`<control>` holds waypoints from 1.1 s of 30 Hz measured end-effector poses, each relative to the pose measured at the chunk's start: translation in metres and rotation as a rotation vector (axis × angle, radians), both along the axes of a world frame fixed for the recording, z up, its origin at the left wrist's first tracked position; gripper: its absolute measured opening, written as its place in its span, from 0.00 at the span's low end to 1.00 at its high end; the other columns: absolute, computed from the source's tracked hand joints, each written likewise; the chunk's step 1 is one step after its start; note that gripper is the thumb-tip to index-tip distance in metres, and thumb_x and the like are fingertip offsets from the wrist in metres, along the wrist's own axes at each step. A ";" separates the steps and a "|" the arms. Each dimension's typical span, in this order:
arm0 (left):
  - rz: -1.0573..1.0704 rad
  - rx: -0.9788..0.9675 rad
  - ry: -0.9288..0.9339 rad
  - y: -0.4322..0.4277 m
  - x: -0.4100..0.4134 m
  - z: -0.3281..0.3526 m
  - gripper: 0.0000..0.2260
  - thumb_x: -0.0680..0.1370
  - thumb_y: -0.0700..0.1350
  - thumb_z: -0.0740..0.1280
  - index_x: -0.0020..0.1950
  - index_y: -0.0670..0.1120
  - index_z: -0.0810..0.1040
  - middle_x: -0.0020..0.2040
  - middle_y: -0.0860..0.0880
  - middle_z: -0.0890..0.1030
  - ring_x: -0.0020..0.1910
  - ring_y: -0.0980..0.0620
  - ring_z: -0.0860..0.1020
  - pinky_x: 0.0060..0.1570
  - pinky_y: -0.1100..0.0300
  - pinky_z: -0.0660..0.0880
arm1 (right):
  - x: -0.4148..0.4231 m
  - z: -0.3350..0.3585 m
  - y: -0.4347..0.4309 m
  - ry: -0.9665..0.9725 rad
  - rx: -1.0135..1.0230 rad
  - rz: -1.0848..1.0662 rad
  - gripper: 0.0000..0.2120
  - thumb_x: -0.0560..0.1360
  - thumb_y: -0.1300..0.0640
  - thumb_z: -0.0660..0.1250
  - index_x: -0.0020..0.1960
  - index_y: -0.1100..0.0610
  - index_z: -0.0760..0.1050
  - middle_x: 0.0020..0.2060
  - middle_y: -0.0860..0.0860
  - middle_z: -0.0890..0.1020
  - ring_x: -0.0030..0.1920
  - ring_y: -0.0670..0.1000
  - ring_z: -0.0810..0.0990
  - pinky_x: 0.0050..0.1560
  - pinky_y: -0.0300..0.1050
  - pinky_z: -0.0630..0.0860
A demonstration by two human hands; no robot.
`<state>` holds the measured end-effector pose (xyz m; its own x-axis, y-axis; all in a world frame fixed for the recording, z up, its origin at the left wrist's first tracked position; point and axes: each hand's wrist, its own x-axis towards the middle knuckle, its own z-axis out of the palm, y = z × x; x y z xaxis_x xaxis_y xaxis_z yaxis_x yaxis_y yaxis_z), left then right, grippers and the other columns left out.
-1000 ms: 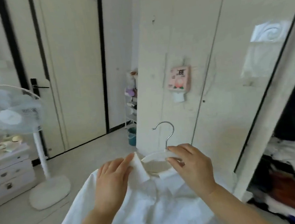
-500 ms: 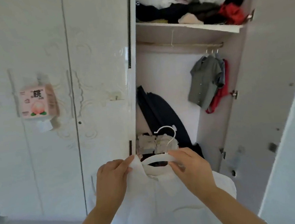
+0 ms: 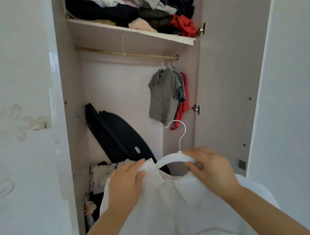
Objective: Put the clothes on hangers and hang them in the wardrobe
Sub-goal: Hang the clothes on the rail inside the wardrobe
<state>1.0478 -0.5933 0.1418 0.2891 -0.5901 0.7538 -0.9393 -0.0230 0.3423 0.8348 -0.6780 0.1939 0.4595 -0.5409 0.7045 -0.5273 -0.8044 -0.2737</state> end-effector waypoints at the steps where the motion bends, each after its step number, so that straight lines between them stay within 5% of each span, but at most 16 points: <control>1: -0.003 -0.004 0.012 -0.017 0.006 -0.001 0.14 0.78 0.43 0.63 0.64 0.49 0.75 0.56 0.51 0.80 0.55 0.50 0.76 0.59 0.55 0.68 | 0.005 0.003 -0.014 -0.014 -0.025 0.016 0.14 0.71 0.59 0.70 0.55 0.47 0.80 0.47 0.48 0.81 0.34 0.46 0.75 0.39 0.41 0.75; 13: 0.015 -0.012 0.052 -0.216 0.071 0.045 0.16 0.79 0.44 0.61 0.66 0.49 0.73 0.59 0.52 0.77 0.58 0.53 0.74 0.55 0.64 0.64 | 0.085 0.053 -0.212 -0.033 -0.171 -0.020 0.13 0.69 0.59 0.72 0.54 0.51 0.81 0.46 0.48 0.82 0.42 0.51 0.81 0.34 0.37 0.68; 18: 0.029 0.039 0.029 -0.283 0.110 0.069 0.17 0.79 0.45 0.60 0.69 0.48 0.69 0.63 0.50 0.74 0.61 0.51 0.71 0.61 0.57 0.68 | 0.127 0.070 -0.284 -0.034 -0.223 -0.008 0.14 0.70 0.60 0.70 0.55 0.51 0.80 0.47 0.49 0.81 0.46 0.53 0.80 0.35 0.41 0.70; 23: 0.051 0.094 -0.055 -0.348 0.168 0.086 0.08 0.79 0.45 0.58 0.56 0.47 0.72 0.50 0.49 0.74 0.53 0.46 0.74 0.49 0.52 0.73 | 0.177 0.090 -0.357 0.009 -0.353 -0.091 0.14 0.71 0.59 0.69 0.56 0.50 0.79 0.47 0.49 0.81 0.49 0.54 0.79 0.33 0.43 0.70; 27: 0.080 0.090 -0.063 -0.406 0.225 0.104 0.20 0.80 0.48 0.58 0.72 0.50 0.63 0.68 0.49 0.68 0.63 0.50 0.69 0.62 0.54 0.68 | 0.225 0.111 -0.422 0.116 -0.432 -0.218 0.14 0.76 0.53 0.61 0.60 0.45 0.75 0.50 0.46 0.78 0.53 0.50 0.75 0.33 0.40 0.64; 33: 0.109 0.103 -0.132 -0.488 0.304 0.161 0.19 0.80 0.49 0.56 0.71 0.51 0.64 0.67 0.48 0.69 0.63 0.49 0.69 0.60 0.55 0.68 | 0.291 0.162 -0.504 0.191 -0.486 -0.392 0.14 0.78 0.51 0.56 0.59 0.40 0.73 0.49 0.44 0.77 0.54 0.47 0.74 0.32 0.38 0.63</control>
